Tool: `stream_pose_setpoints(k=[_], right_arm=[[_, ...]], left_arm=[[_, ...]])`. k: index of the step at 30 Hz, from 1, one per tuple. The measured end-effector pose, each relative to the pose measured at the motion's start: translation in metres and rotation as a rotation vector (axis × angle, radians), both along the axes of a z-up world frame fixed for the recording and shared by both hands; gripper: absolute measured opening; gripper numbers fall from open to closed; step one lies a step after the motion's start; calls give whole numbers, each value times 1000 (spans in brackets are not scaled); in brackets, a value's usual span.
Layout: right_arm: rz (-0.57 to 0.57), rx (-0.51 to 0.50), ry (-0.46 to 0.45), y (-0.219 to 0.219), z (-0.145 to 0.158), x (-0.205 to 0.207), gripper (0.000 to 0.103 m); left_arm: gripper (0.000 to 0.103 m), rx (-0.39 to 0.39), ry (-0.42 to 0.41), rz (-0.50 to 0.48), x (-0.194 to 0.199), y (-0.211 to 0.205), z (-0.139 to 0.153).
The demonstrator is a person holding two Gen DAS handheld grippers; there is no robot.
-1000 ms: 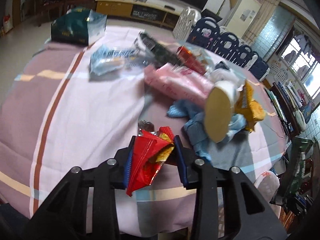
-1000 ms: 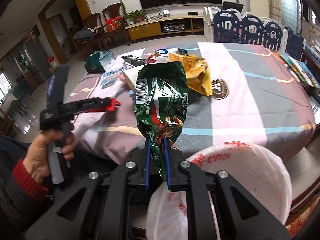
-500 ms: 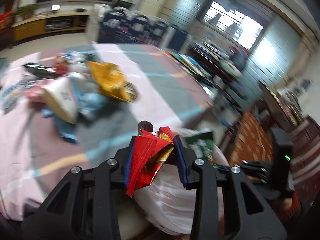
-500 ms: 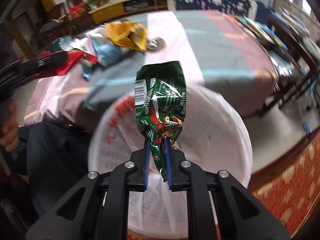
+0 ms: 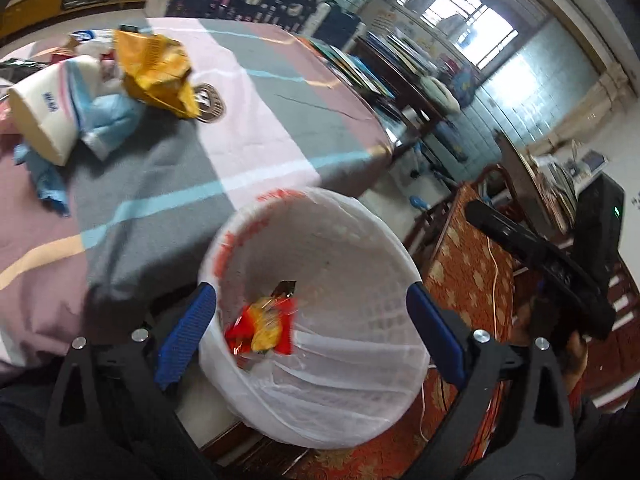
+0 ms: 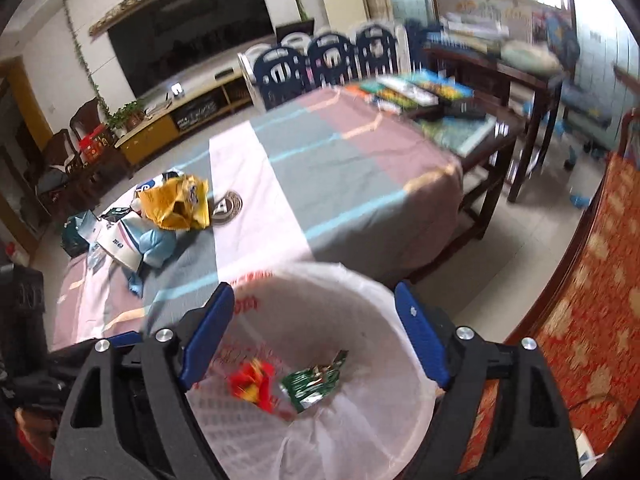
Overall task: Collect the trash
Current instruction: 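Carry both wrappers over the wastebasket and open both tools to drop them, then move the right tool back toward the table over the trash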
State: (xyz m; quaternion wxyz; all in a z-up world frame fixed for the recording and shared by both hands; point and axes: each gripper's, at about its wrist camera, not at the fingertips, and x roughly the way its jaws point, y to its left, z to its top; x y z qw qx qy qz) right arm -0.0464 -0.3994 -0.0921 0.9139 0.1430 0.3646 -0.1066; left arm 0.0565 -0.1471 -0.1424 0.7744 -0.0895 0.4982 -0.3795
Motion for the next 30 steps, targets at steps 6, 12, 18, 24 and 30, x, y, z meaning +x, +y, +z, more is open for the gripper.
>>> stream_pose_setpoints(k=[6,12,18,24,30], right_arm=[[16,-203,-121,37,17,3,100],[8,-98,-136,45,11,18,100],[71,-126,-101,70,19,33,100],[127,-172,-189,98,23,32,100],[209,-131,-167,114,20,42,100]], left_arm=[[96,79,-106,200,13,31,11],[98,376,-396,414,15,53,35],[98,373,-380,570,29,93,44],[98,433,-410,660,31,118,50],[79,426,-330,680,41,133,36]])
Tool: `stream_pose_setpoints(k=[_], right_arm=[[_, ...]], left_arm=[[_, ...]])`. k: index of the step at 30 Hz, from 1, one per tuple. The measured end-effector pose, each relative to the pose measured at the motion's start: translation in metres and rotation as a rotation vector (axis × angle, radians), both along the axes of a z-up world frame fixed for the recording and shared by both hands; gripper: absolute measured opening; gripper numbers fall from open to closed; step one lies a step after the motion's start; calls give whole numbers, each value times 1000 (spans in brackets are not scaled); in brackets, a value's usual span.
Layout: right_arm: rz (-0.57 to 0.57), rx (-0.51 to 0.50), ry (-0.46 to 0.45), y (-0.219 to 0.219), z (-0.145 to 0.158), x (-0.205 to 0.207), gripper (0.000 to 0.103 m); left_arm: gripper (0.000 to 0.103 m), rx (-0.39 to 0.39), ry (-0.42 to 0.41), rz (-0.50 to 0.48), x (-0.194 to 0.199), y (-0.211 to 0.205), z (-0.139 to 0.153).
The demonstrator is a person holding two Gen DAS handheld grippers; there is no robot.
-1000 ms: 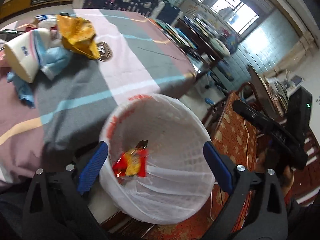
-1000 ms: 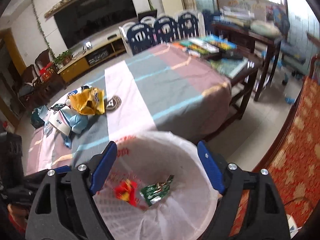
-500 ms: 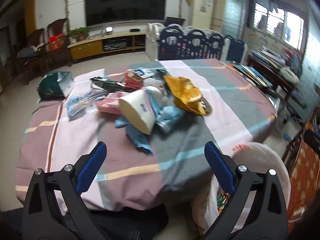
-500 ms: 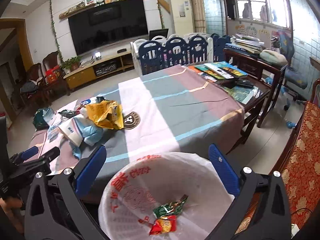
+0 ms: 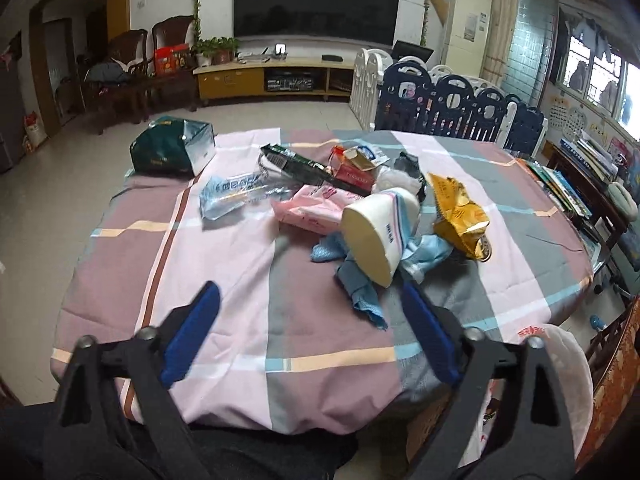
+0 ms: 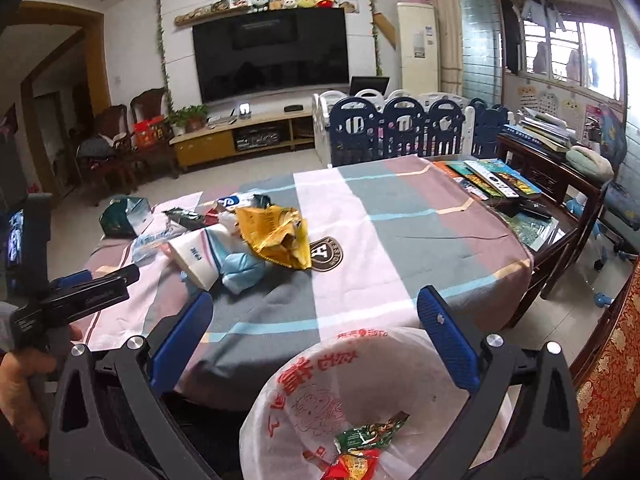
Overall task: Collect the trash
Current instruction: 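Move the right tool back toward the table over the trash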
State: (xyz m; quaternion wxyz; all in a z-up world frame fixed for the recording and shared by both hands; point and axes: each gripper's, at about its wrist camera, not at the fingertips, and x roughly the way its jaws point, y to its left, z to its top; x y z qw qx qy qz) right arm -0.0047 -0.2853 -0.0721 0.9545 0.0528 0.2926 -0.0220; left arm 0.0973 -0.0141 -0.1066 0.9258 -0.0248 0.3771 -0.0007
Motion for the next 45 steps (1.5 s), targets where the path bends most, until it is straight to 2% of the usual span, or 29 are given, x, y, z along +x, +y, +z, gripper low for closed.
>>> stream_pose_setpoints(k=[2,5,7,9,19,22,29,34,38,42,45], right_arm=[[14,-16,13,7,0,1,100],[28,-54,29,14,-2,2,100],[34,-64,45,17,-3,3,100],[44,-42,61,16,-5,3,100],[65,6,136,16,-15,7,99],[71,10,144,16,-16,6,94],[93,10,182,20,-21,8,63],[103,-6,182,24,-22,9,55],[123,-30,177,29,-22,9,39],[122,-30,168,31,-23,8,37],[104,-25,121,28,-24,5,37]], left_arm=[[71,-6,16,9,1,2,-2],[71,-33,15,21,-1,5,-2],[73,-37,18,27,0,6,-3],[83,-30,23,33,0,6,-5],[89,-38,32,39,1,6,-8],[90,-39,34,46,1,7,-9],[91,-42,34,59,1,9,-10],[91,-43,34,60,1,10,-10],[91,-47,35,65,1,11,-10],[91,-48,41,67,2,12,-11],[91,-50,43,70,2,12,-12]])
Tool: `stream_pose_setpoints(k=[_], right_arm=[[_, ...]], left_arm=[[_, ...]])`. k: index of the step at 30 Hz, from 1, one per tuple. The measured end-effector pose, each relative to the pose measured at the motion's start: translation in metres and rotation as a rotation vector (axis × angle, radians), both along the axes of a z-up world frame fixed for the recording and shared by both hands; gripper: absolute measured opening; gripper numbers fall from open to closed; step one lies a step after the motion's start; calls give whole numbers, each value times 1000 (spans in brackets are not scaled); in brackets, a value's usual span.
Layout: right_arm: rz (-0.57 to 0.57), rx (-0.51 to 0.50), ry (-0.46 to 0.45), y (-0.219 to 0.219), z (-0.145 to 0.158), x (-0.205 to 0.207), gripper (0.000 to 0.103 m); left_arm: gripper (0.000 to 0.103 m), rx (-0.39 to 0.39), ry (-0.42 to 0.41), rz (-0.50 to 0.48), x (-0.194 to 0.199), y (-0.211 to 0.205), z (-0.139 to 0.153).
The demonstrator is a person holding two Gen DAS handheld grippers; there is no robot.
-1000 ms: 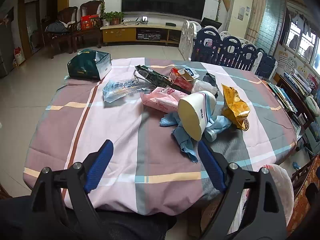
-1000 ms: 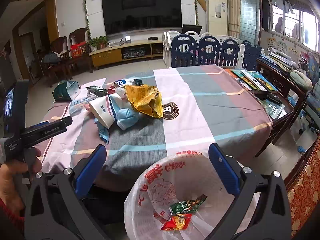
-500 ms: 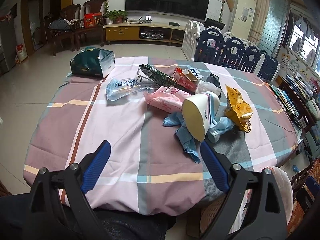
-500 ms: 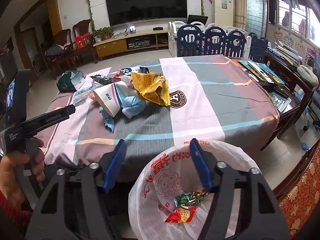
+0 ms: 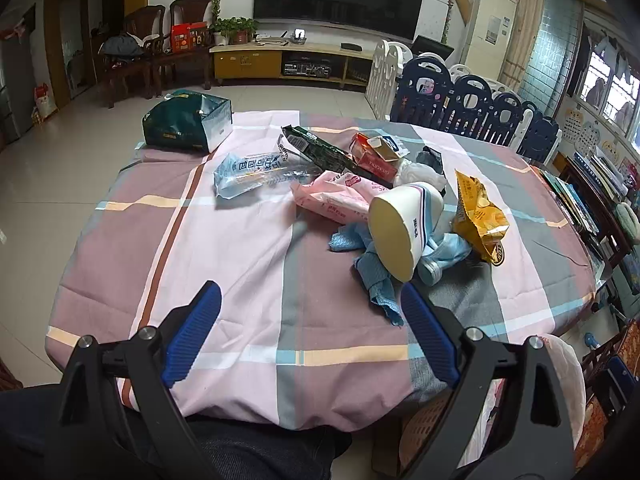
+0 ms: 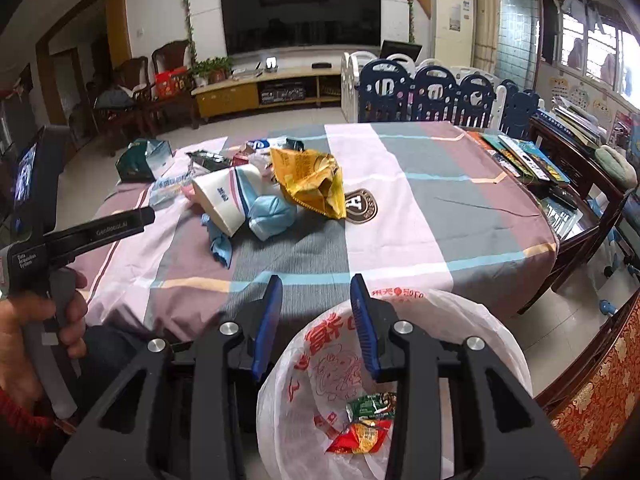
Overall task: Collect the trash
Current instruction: 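Move the right tool back toward the table over the trash, then grasp the yellow potato chip bag with the right tool while the left tool grasps the paper cup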
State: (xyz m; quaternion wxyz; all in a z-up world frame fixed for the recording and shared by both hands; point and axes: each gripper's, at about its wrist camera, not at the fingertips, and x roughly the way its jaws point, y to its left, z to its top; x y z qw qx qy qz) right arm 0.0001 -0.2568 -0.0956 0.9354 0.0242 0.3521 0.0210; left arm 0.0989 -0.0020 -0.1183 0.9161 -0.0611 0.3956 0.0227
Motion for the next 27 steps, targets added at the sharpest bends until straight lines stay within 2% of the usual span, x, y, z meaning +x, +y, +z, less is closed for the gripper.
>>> stream_pose_setpoints(k=[4,16,27], right_arm=[[-24,-6,-54,-3,1,-4,38],[-31,-6,-18,-5,-2,-1,45],[-40,-9,-21,-8,-2,5,57]], left_arm=[[92,-1,1,2,0,1,0],[92,-3,4,3,0,1,-1],[92,-8,4,22,2,9,-3]])
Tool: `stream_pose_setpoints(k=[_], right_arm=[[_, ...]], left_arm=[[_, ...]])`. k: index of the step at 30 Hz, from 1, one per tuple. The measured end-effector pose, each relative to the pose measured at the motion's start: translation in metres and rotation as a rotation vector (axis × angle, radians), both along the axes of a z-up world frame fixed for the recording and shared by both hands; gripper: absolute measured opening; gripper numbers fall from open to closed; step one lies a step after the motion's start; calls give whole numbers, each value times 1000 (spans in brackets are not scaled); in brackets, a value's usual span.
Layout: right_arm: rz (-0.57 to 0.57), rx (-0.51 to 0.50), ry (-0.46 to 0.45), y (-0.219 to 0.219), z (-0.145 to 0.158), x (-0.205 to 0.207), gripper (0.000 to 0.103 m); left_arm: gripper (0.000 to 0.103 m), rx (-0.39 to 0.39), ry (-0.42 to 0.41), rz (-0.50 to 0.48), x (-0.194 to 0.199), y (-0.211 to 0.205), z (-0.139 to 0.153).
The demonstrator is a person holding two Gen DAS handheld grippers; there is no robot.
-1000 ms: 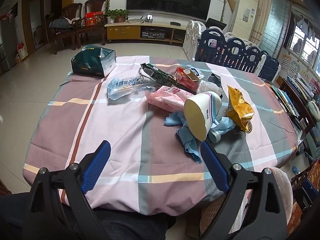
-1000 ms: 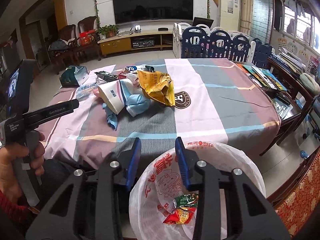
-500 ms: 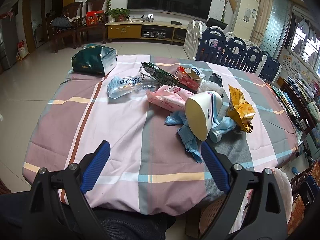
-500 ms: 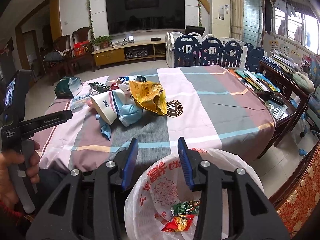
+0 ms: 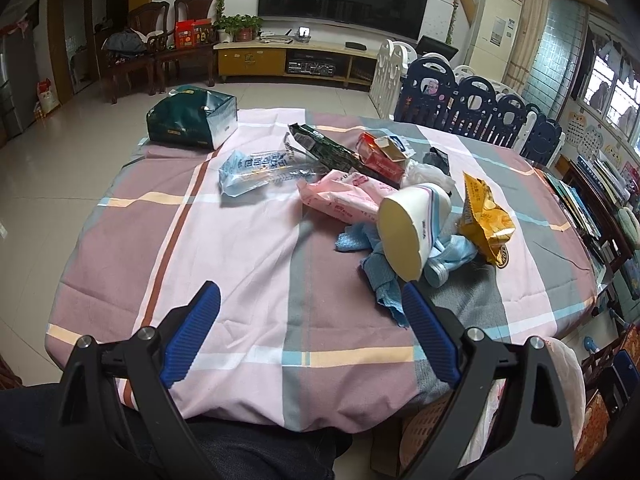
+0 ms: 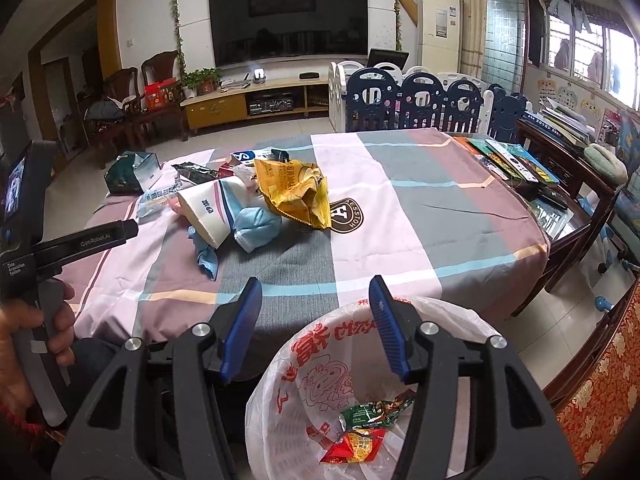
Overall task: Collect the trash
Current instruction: 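Grasp the yellow potato chip bag with the right tool while the left tool grasps the paper cup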
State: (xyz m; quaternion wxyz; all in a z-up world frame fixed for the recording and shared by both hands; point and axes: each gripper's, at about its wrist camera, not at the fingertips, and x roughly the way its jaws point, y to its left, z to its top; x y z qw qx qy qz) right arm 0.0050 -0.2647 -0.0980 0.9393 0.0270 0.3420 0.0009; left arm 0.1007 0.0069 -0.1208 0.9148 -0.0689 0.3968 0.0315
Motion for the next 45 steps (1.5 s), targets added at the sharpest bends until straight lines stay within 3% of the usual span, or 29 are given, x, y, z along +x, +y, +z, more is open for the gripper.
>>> stream_pose_setpoints(k=[4,8,13,16,20,23,24,26,31,32,34,35,36,40,45], right_arm=[[-1,5,-19,-2,0,23,58],[-6,29,-11,-1,-12,76,58],[22,56,-3,7,-28,150,58],[55,45,18,16,-38,189,75],[56,56,101,18,-61,227,75],[93,118,143,15,-76,230,45],[104,111,150,17,-79,228,41],[129,106,146,19,-84,221,34],[145,113,135,18,-82,202,33],[141,110,128,17,-80,198,33],[125,91,108,14,-74,189,33],[118,83,98,11,-70,185,33],[108,73,88,9,-67,181,33],[56,43,57,-2,-52,166,33],[10,39,-2,-14,-20,132,33]], left_arm=[[92,-38,11,65,4,20,-3],[82,-41,15,109,7,31,-7],[84,-103,24,117,11,38,-11],[87,-168,34,120,17,43,-17],[90,-247,40,85,36,42,-22],[95,-261,31,29,50,31,-22],[96,-256,23,5,55,24,-21],[98,-245,13,-48,67,11,-21],[98,-241,18,-169,101,-24,-28],[96,-245,15,-193,108,-30,-30],[75,-262,18,-235,115,-36,-36],[55,-279,35,-257,120,-38,-40],[49,-301,49,-271,122,-39,-44],[37,-348,4,-258,111,-30,-42],[28,-309,-70,-190,83,-14,-16]])
